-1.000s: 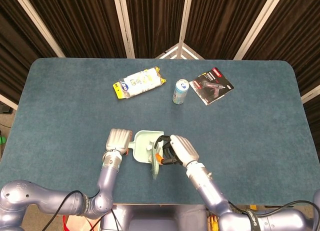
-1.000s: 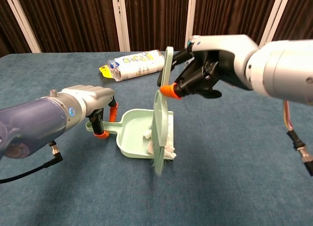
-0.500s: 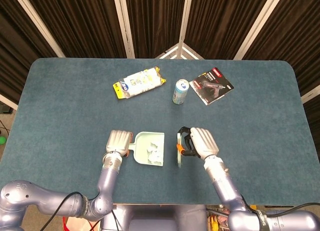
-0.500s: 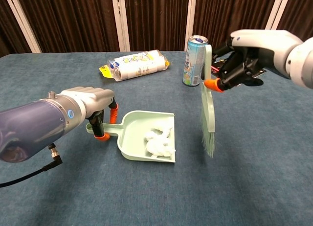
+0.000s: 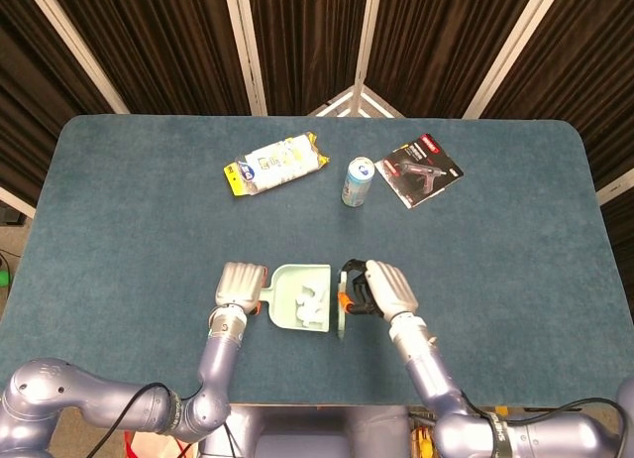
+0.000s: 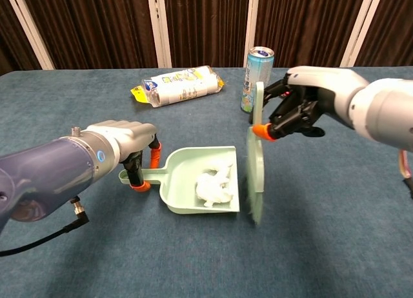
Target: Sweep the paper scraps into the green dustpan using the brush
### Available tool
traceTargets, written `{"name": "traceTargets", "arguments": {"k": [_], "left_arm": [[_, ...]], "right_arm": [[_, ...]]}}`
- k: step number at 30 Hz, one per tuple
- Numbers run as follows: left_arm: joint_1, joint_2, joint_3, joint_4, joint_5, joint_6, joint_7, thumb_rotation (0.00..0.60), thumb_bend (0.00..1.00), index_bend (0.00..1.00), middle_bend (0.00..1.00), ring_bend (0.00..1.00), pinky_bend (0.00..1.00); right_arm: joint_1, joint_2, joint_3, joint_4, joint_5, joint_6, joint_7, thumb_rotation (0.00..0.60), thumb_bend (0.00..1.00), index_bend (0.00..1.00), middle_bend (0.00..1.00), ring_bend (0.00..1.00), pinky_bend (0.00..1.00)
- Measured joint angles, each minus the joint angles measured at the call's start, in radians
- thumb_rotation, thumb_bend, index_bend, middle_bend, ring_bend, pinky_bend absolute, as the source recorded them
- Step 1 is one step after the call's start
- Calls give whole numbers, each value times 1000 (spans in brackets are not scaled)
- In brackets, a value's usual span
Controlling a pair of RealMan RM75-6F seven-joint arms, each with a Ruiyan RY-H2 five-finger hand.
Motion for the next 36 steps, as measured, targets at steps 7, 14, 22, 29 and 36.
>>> {"name": "traceTargets", "arguments": {"k": [7, 14, 22, 29, 36], "left_arm": [[-5, -9, -5, 5, -1, 5, 4, 600, 543, 640, 1000, 1000, 1000], [-8, -6, -10, -1, -7, 14, 14, 600, 543, 637, 1000, 1000, 1000], [-5, -10, -8, -2, -9, 11, 11, 600, 543, 637, 1000, 1000, 1000], [-3, -4, -5, -11, 2, 18, 11, 600, 426, 522, 1000, 1000, 1000], [3, 9, -3, -26, 7, 19, 6, 600, 9, 258, 992, 1000, 1000]], "right_arm": [[38, -56, 25, -15, 23, 12, -17, 600, 585, 818, 845, 895, 912], [53, -73, 54, -44, 40, 23, -14, 600, 585, 818, 845, 896, 912], [54, -58, 92, -100, 109, 1, 36, 600, 585, 818, 845, 896, 912], [49, -29, 123, -116, 104, 0, 75, 600, 585, 818, 845, 896, 912], [39, -4, 113, -115, 41, 20, 77, 600, 585, 818, 845, 896, 912]]}}
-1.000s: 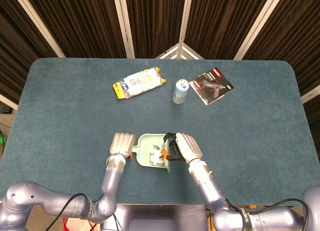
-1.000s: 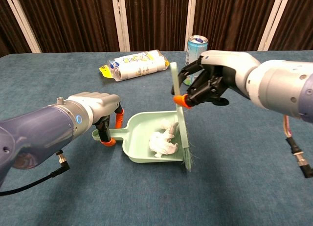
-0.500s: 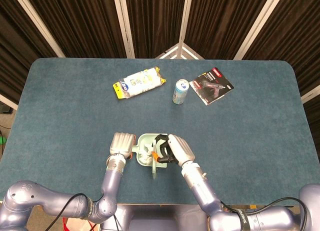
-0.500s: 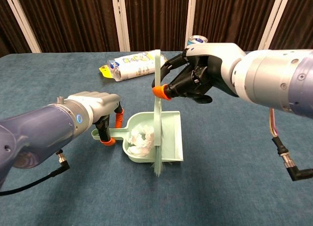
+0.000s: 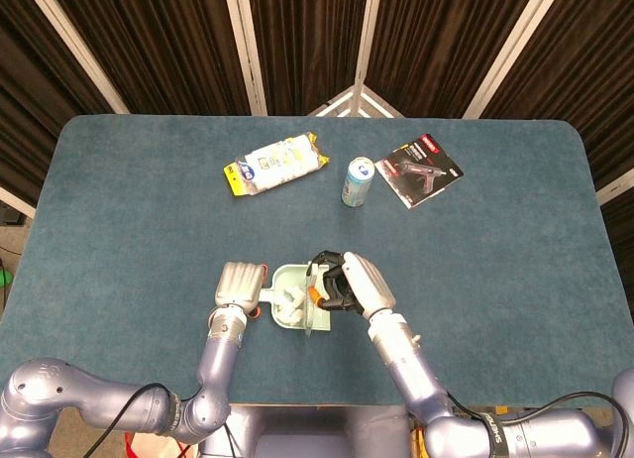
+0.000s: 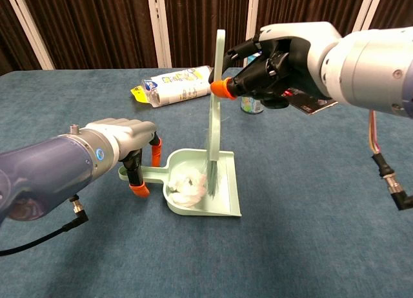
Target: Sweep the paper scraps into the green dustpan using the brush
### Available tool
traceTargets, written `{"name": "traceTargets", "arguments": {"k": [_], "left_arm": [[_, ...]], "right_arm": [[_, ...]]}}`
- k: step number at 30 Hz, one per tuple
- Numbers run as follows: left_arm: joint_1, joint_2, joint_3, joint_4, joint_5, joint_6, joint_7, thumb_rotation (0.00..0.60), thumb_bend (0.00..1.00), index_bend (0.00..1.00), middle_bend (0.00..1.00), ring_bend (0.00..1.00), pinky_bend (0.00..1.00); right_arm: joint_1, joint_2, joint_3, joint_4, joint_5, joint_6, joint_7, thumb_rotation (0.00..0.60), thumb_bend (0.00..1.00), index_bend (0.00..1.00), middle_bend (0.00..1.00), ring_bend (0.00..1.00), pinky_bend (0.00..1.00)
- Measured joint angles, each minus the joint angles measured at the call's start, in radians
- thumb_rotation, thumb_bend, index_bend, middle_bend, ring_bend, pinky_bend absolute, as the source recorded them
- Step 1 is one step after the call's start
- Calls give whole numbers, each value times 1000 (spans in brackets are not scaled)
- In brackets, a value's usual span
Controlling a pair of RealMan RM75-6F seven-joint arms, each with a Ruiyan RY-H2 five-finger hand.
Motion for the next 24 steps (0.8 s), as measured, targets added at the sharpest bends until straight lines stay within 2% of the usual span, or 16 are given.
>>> {"name": "traceTargets", "arguments": {"k": [5, 10, 18, 24], "left_arm": [[12, 23, 3, -36, 32, 8, -24, 600, 0, 213, 988, 1000, 1000], [42, 103, -28, -114, 61, 16, -88, 600, 0, 212, 986, 1000, 1000], [119, 305, -57, -246, 113, 12, -196, 600, 0, 212, 982, 1000, 1000], [208, 481, -36, -323, 206, -19, -316, 600, 0, 212, 958, 982, 991]], "right_arm": [[-6, 11, -18, -3, -30, 23, -10, 600, 585, 818, 845, 896, 912], [-22, 28, -46, -3, -87, 55, -29, 600, 585, 818, 845, 895, 912], [-69, 144, -75, 4, -137, 75, -50, 600, 585, 818, 845, 896, 912], [-135, 258, -108, 70, -175, 67, -22, 600, 585, 818, 845, 896, 912]]}}
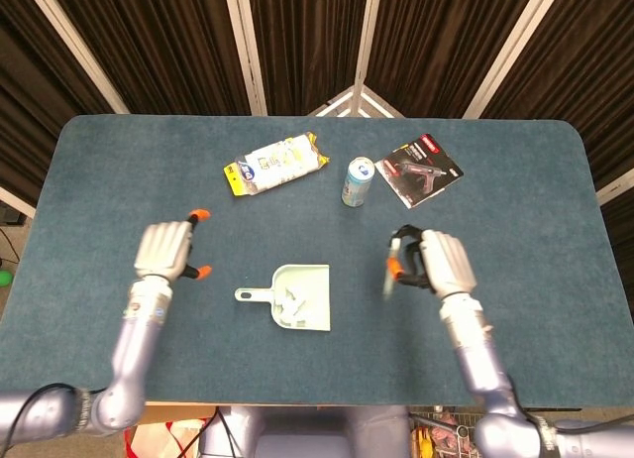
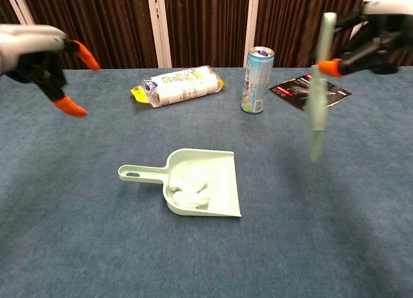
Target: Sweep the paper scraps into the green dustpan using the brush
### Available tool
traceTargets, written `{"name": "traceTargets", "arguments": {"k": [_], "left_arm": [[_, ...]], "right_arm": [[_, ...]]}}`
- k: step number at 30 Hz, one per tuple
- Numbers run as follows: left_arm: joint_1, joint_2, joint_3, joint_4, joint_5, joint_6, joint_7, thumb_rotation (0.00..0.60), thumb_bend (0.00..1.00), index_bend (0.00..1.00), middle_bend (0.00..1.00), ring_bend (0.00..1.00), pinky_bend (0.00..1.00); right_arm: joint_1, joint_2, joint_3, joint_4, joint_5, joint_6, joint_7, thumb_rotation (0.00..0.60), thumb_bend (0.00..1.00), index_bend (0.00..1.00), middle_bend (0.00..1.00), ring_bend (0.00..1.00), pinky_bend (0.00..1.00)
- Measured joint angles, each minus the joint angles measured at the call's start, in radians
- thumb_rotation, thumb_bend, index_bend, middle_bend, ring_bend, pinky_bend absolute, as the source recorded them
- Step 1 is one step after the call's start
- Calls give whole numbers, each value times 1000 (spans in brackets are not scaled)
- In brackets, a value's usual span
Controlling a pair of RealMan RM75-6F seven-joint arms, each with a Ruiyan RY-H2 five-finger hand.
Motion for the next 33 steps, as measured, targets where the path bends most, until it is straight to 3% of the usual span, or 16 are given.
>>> {"name": "traceTargets", "arguments": {"k": [5, 9, 11, 13, 15, 16, 17, 20, 26, 33], "left_arm": [[87, 132, 42, -37, 114, -37, -138, 600, 9, 213, 838, 863, 892], [147, 201, 82, -47, 208, -52, -219, 600, 92, 184, 550, 585, 646], [181, 228, 106, -49, 267, -54, -266, 600, 116, 153, 387, 427, 497], [211, 252, 128, -50, 317, -55, -312, 600, 119, 102, 200, 238, 333], [242, 276, 152, -50, 374, -55, -356, 600, 108, 75, 77, 105, 223], [254, 284, 162, -49, 397, -54, -371, 600, 89, 60, 31, 47, 159], [270, 293, 175, -47, 426, -52, -389, 600, 73, 51, 12, 22, 119], [304, 308, 203, -39, 490, -41, -427, 600, 29, 9, 0, 0, 21], [374, 321, 255, -5, 611, 7, -486, 600, 19, 0, 0, 0, 0], [463, 318, 313, 95, 759, 93, -557, 600, 19, 0, 0, 0, 0]], "right_arm": [[-49, 51, -47, 99, -73, 9, 4, 600, 585, 818, 845, 896, 911], [-76, 73, -88, 175, -121, 33, -34, 600, 585, 790, 835, 861, 812], [-88, 79, -115, 211, -148, 48, -79, 600, 585, 667, 725, 716, 642], [-97, 83, -142, 228, -167, 56, -131, 600, 586, 494, 531, 497, 432], [-102, 85, -162, 233, -170, 54, -178, 600, 576, 240, 280, 231, 189], [-103, 86, -172, 232, -164, 49, -210, 600, 554, 147, 192, 146, 129], [-104, 87, -179, 229, -157, 45, -233, 600, 523, 77, 118, 81, 91], [-106, 84, -195, 207, -118, 29, -286, 600, 435, 0, 5, 2, 47], [-122, 52, -214, 162, -120, 16, -287, 600, 360, 0, 0, 0, 40], [-162, 56, -245, 150, -194, 29, -248, 600, 361, 0, 0, 0, 40]]}}
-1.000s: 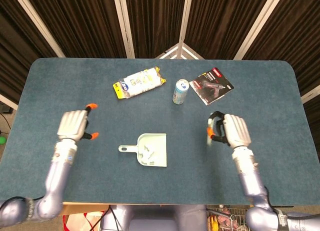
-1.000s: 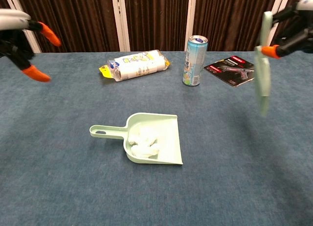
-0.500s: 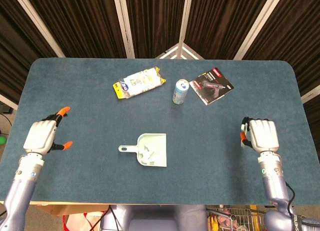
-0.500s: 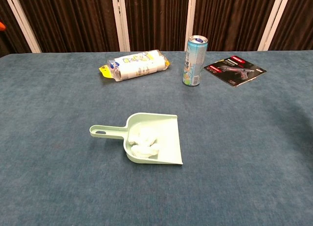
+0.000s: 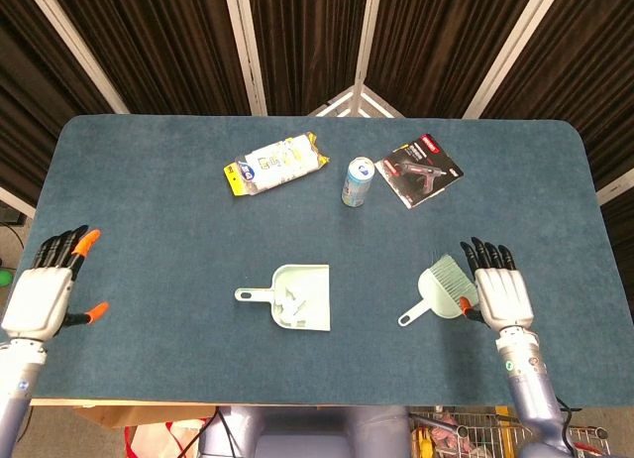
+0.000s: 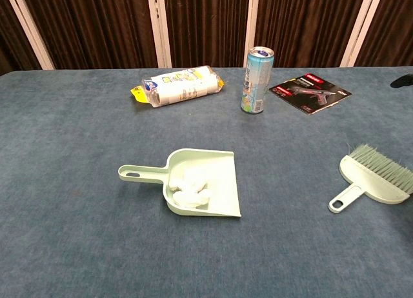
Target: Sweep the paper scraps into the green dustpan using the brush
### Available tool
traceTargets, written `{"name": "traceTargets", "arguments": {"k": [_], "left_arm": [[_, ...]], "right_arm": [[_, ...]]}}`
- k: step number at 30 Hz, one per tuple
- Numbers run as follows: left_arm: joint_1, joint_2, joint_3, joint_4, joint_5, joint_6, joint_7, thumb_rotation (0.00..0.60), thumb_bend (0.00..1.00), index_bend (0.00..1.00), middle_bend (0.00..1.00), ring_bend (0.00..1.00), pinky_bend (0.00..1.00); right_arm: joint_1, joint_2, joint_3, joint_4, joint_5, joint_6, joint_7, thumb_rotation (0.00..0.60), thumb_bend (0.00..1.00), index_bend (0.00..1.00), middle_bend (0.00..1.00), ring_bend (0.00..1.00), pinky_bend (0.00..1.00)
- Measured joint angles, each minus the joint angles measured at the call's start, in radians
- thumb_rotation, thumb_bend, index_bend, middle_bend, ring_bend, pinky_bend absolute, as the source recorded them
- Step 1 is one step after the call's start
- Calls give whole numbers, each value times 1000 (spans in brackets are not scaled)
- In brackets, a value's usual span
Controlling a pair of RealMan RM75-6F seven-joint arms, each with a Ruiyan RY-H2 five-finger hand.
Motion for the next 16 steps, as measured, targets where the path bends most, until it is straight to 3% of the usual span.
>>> {"name": "traceTargets", "arguments": {"k": [9, 16], "left_arm": [[113, -23, 66, 156, 157, 118, -83, 600, 19, 0, 0, 0, 0], [175, -49, 71, 259, 173, 167, -116, 600, 0, 0, 0, 0, 0]], "right_arm": [[-104, 60, -83, 72, -238, 101, 88, 600, 361, 0, 0, 0, 30], [-253, 96, -145, 193, -419, 274, 319, 600, 361, 0, 0, 0, 0]]}}
